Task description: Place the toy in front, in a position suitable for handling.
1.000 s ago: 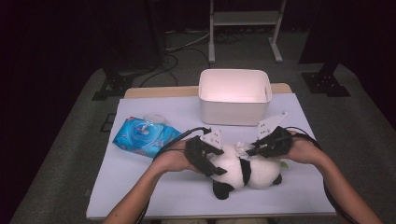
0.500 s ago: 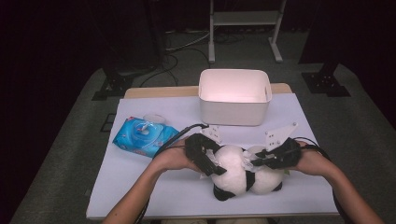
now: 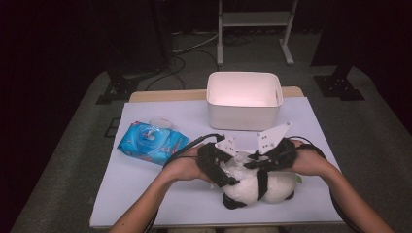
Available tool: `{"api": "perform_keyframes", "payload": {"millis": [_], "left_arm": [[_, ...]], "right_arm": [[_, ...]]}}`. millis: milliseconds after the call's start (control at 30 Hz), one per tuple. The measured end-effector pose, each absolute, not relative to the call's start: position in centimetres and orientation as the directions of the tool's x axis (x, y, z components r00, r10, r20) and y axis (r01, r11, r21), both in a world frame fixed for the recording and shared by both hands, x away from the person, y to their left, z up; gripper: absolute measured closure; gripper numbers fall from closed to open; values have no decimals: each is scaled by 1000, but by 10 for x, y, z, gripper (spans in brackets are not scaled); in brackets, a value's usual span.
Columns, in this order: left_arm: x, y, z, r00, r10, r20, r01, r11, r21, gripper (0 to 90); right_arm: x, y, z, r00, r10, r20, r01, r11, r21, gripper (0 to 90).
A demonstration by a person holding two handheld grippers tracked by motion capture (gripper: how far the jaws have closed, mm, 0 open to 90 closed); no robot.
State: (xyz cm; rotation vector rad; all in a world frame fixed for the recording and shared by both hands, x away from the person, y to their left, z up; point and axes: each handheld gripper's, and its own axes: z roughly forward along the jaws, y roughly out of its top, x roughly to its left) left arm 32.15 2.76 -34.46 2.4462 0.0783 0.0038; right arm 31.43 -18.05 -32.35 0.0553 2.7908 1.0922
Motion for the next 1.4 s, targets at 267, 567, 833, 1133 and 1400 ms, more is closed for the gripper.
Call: {"api": "perform_keyframes", "payload": {"millis": [267, 567, 833, 1133, 1400], "left_arm": [[322, 32, -346, 998, 61, -14, 56, -756, 652, 245], [322, 32, -346, 998, 62, -9, 54, -766, 641, 244], [323, 32, -345, 999, 38, -6, 33, -757, 652, 245], [328, 32, -344, 994, 82, -76, 111, -744, 659, 162], [325, 25, -343, 998, 29, -56, 59, -767, 639, 190]], "right_arm": [[327, -177, -324, -992, 91, -88, 6, 728, 686, 790], [331, -210, -336, -982, 180, -62, 92, 735, 672, 790], [327, -233, -342, -976, 212, -46, 128, 734, 667, 788], [317, -233, -346, -977, 210, -42, 128, 727, 674, 789], [302, -234, -345, -981, 185, -55, 100, 734, 671, 790]]}}
